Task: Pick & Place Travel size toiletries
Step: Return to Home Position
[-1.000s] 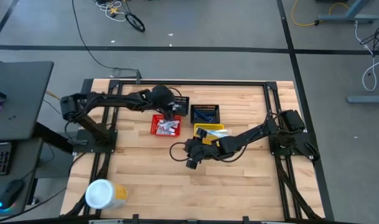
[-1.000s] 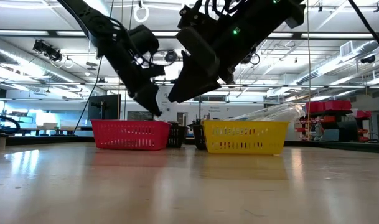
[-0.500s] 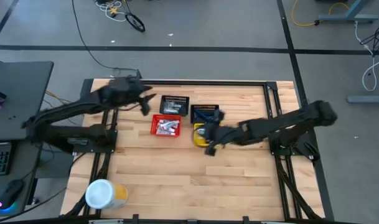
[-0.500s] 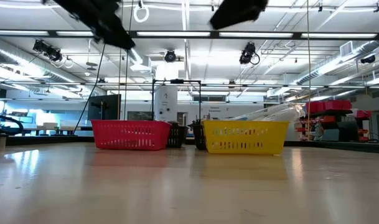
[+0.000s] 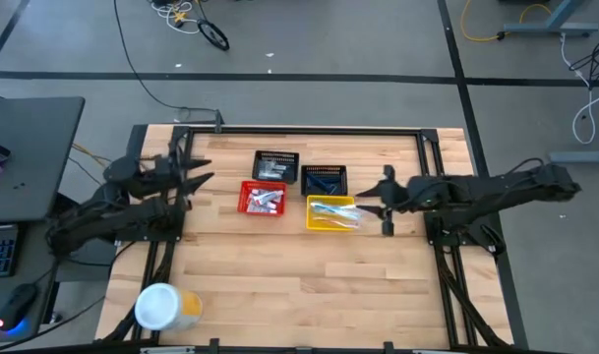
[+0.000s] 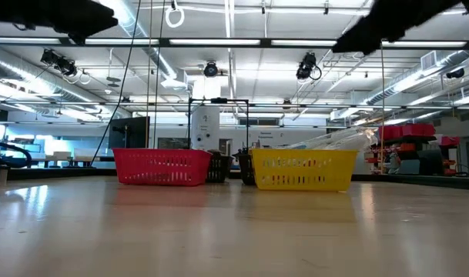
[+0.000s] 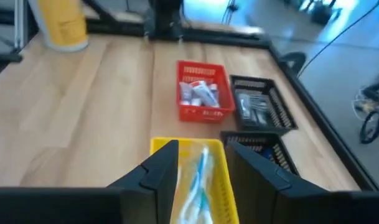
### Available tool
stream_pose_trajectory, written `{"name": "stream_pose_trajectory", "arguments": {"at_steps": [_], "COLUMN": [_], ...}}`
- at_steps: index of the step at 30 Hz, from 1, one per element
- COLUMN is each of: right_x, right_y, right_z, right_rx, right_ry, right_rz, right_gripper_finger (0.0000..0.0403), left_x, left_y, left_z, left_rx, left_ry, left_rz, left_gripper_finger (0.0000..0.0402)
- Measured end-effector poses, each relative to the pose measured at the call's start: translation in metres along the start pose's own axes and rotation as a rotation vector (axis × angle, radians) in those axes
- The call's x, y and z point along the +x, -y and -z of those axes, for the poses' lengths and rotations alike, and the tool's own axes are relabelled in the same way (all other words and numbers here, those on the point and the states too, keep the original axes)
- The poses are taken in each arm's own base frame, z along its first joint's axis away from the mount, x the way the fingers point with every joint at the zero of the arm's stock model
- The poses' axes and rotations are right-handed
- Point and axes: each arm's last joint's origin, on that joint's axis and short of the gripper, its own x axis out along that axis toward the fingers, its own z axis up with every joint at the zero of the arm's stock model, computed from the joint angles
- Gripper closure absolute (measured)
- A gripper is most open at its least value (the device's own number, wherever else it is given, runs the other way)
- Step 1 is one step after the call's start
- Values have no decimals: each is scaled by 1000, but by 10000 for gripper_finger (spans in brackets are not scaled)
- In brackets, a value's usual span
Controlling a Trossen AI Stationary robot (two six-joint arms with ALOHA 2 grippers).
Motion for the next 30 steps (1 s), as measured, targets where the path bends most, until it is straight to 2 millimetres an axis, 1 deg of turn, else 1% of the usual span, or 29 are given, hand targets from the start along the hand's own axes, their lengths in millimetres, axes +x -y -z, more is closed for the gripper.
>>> {"name": "stream_pose_trajectory", "arguments": {"at_steps": [2, 4, 6, 8, 10, 14, 16, 19, 24, 27, 30], "right_x": [-8, -15, -23, -30, -37, -46, -47, -46, -39, -32, -31], "right_y": [2, 3, 3, 4, 5, 6, 4, 1, -1, -3, -3], "right_z": [19, 34, 49, 63, 73, 91, 101, 114, 131, 139, 138], "right_rx": [15, 9, -1, 8, 15, -10, -17, -29, -28, -11, 33], "right_ry": [71, 168, 228, 260, 310, 392, 423, 454, 465, 483, 471], "right_rz": [-4, -45, -70, -74, -71, -81, -124, -186, -190, -192, -197], "right_gripper_finger": [257, 257, 257, 257, 257, 257, 257, 257, 257, 257, 257], "left_x": [-4, -6, -4, 0, 4, 10, 11, 13, 15, 15, 16], "left_y": [2, 3, 4, 4, 4, 5, 4, 4, 5, 5, 4], "left_z": [12, 23, 33, 44, 51, 74, 79, 93, 109, 112, 113], "left_rx": [20, 24, 28, 22, 20, -17, -39, -94, -153, -156, -132], "left_ry": [64, 114, 140, 111, 102, 20, 17, -33, -78, -75, -87], "left_rz": [23, 21, 19, 17, 5, -5, -23, -54, -63, -79, -94], "left_gripper_finger": [231, 231, 231, 231, 230, 230, 230, 230, 230, 230, 230]}}
